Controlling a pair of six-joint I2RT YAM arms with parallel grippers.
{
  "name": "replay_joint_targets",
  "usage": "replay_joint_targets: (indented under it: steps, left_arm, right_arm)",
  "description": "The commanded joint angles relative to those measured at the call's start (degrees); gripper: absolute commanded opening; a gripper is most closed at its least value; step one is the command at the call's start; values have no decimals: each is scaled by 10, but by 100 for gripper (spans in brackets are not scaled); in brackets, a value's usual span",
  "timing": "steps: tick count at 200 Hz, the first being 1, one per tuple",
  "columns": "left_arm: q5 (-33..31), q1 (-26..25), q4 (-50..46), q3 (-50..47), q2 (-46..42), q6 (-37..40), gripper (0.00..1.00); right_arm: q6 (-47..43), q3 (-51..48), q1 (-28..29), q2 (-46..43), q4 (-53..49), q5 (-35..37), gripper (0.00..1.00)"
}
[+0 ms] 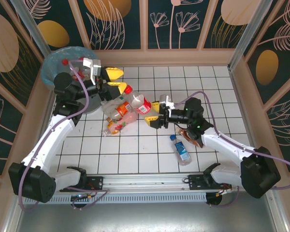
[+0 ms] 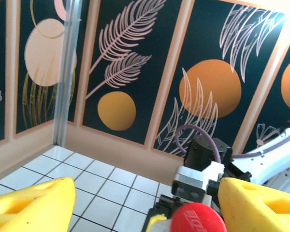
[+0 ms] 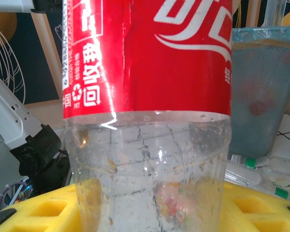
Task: Put the plastic bottles in the bin
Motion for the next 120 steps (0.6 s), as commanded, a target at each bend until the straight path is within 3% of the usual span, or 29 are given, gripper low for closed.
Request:
replay_joint_targets:
  steps: [1, 65, 120]
  left_arm:
    - [22, -13, -37, 30, 3, 35, 72]
    - [37, -23, -110, 62, 18, 82, 46]
    - [55, -25, -118, 70, 26, 75, 45]
  right_arm:
    - [20, 25, -5, 13, 48, -15, 54]
    - [31, 33, -1, 36, 75, -30, 54]
    - [38, 33, 4, 43, 87, -33, 54]
